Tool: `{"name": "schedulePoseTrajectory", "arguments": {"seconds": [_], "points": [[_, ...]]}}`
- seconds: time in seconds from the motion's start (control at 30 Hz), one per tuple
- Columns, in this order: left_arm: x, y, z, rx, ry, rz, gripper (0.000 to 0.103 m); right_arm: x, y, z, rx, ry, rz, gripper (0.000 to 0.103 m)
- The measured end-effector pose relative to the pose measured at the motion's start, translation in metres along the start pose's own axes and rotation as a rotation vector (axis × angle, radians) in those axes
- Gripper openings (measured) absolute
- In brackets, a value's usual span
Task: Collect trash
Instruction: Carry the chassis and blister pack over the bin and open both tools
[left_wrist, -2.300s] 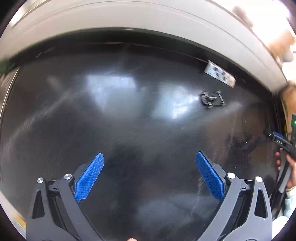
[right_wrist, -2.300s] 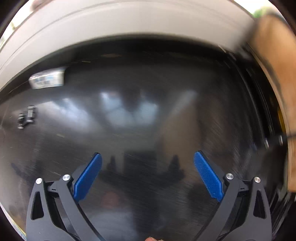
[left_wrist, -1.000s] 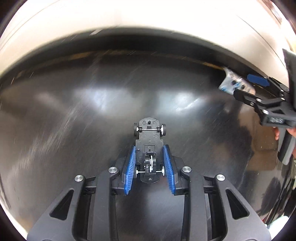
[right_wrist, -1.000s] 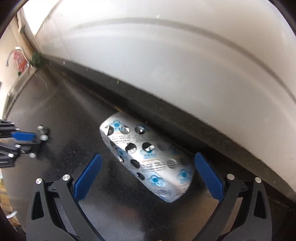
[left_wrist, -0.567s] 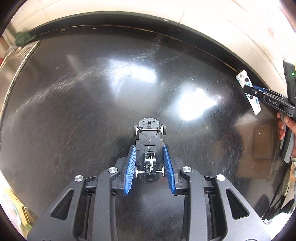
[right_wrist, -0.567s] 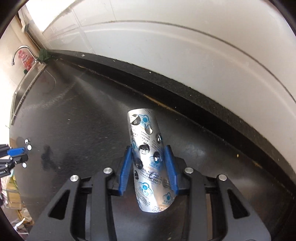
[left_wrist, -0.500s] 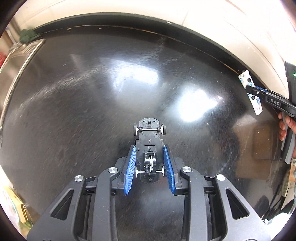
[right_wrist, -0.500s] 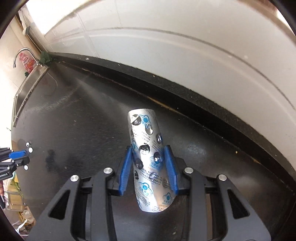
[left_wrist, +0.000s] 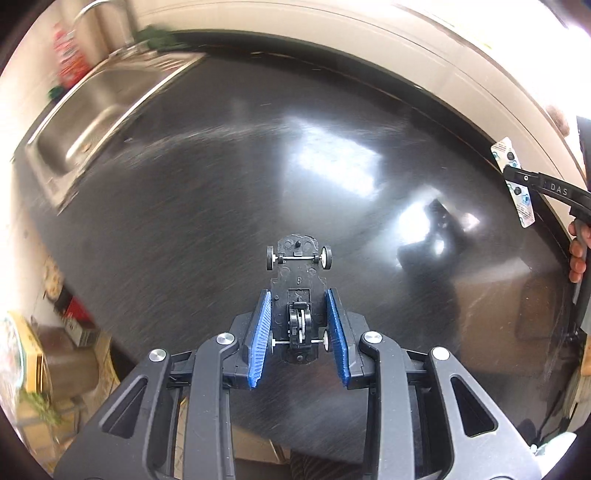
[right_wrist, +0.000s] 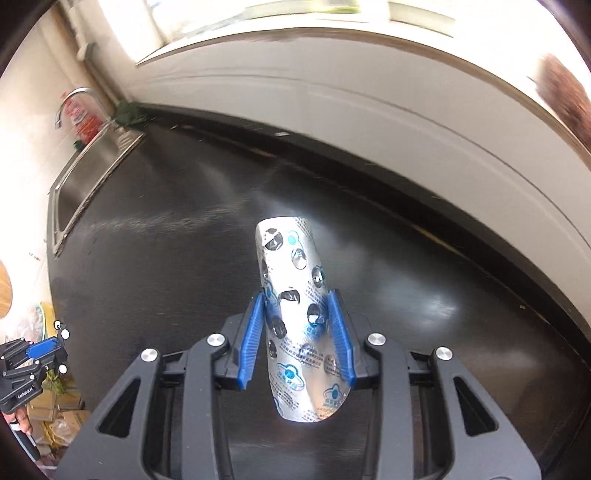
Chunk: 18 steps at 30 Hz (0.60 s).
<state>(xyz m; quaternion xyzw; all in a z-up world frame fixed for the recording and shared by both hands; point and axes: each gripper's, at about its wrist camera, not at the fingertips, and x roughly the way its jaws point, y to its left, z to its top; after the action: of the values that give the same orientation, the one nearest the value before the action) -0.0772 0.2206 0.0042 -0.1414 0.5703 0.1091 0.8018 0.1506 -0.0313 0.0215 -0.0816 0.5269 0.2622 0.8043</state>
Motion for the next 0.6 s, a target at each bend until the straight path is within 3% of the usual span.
{"name": "schedulePoseTrajectory", "arguments": {"seconds": [0.27,0.43,0.6], "points": [[-0.039,0.098,-0.052,-0.218,-0.035,0.088,0.029,0.024,0.159,0.005,-0.218,0.035,0.134,0.036],[-0.057,0.156,-0.098,-0.36,-0.038,0.129,0.029,0.032,0.282,-0.027,-0.415,0.09,0.242,0.036],[-0.065,0.196,-0.143,-0.469,-0.019,0.155,0.03,0.036,0.377,-0.073,-0.586,0.147,0.315,0.036]]}}
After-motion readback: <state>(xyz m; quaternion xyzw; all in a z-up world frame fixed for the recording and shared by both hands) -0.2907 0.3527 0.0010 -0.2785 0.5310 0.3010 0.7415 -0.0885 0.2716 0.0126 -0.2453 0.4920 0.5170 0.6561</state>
